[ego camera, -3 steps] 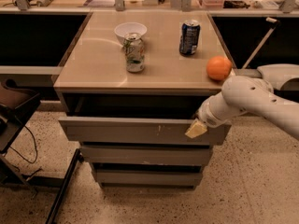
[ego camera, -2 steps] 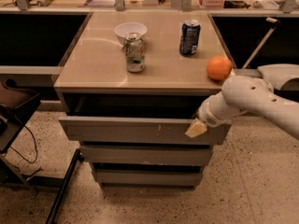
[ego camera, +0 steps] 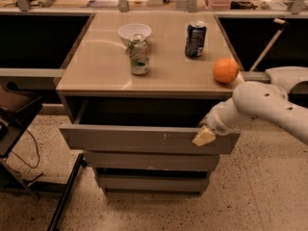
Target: Open top drawer
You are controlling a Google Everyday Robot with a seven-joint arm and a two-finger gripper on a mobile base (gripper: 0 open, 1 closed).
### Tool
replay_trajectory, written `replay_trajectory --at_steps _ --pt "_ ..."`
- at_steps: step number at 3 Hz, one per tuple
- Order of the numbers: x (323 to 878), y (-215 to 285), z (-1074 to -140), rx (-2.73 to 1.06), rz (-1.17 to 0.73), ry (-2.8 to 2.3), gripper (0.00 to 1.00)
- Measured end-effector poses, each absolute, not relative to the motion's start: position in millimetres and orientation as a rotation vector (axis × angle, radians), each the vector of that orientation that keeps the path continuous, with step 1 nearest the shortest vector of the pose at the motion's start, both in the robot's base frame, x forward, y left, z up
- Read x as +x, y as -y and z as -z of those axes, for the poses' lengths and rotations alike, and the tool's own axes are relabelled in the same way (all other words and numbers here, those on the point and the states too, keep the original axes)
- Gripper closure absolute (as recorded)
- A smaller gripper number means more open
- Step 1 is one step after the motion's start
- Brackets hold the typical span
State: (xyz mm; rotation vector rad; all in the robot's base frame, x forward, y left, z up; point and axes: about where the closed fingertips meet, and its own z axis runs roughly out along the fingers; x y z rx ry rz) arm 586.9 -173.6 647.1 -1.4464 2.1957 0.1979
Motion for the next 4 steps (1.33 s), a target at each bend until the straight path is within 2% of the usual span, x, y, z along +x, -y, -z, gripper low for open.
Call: replay_trajectory --at_steps 4 --pt "521.9 183.2 -658.2 -1.402 -0.279 -2.237 1.00"
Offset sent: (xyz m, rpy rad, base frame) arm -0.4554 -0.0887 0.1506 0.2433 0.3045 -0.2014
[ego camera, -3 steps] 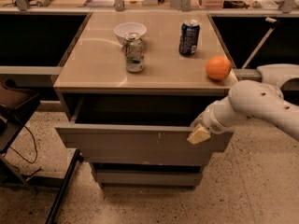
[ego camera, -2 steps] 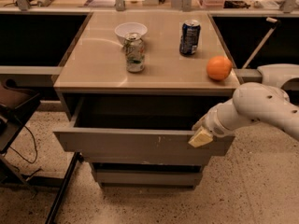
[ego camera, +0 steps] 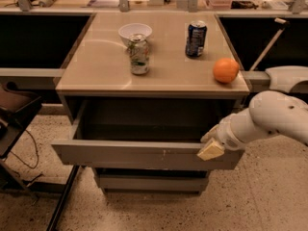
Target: Open top drawer
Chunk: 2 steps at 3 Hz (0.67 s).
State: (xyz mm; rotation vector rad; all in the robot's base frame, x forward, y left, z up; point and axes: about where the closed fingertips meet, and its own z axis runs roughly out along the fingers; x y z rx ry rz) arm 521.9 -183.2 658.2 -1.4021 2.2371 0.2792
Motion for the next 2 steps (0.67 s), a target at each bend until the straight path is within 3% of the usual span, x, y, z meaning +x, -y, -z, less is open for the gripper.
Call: replay_trajectory --at_steps 2 --pt "477.6 176.4 -667.5 -1.439 -0.350 -2.234 1.00"
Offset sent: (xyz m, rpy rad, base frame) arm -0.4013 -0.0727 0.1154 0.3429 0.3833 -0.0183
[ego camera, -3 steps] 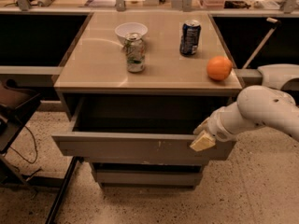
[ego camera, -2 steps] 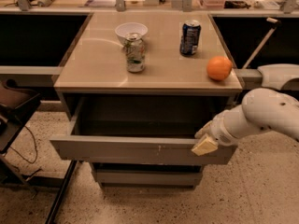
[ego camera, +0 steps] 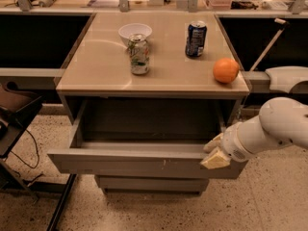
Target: Open top drawer
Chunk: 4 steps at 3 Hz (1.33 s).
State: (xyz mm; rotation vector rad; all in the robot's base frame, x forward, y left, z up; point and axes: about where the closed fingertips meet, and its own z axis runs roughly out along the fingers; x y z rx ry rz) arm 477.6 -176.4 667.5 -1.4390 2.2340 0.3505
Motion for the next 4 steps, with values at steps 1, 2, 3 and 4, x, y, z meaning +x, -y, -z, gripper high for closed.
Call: replay_trajectory --at_steps 1,2,3,4 --pt "476.8 176.6 -669.7 -1.439 -0.352 -2.234 1.00" --pt "459.6 179.5 -674.0 -1.433 -0.384 -2.241 1.00" --pt "443.9 181.6 -676.0 -1.430 -0.417 -2.246 1.00" --pt "428.6 183.4 -678.2 -1.428 -0.448 -2.252 1.00"
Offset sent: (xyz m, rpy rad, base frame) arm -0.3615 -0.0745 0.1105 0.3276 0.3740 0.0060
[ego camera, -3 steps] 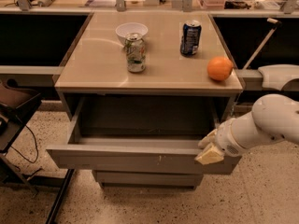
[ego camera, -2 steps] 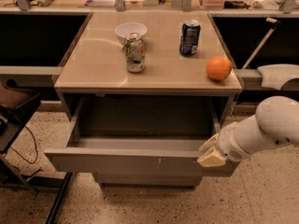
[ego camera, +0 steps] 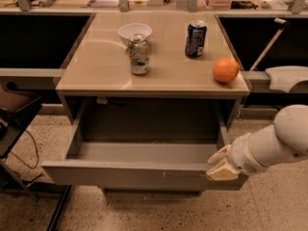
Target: Open top drawer
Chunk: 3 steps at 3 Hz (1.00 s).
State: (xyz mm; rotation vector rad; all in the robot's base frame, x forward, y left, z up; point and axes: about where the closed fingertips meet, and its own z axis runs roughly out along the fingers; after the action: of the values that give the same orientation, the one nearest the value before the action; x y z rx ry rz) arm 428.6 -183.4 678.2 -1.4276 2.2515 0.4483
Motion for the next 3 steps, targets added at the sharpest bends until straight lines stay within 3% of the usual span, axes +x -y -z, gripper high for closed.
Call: replay_trajectory --at_steps 3 --pt "375.6 164.1 -691.8 -1.504 -0.542 -2.232 1.00"
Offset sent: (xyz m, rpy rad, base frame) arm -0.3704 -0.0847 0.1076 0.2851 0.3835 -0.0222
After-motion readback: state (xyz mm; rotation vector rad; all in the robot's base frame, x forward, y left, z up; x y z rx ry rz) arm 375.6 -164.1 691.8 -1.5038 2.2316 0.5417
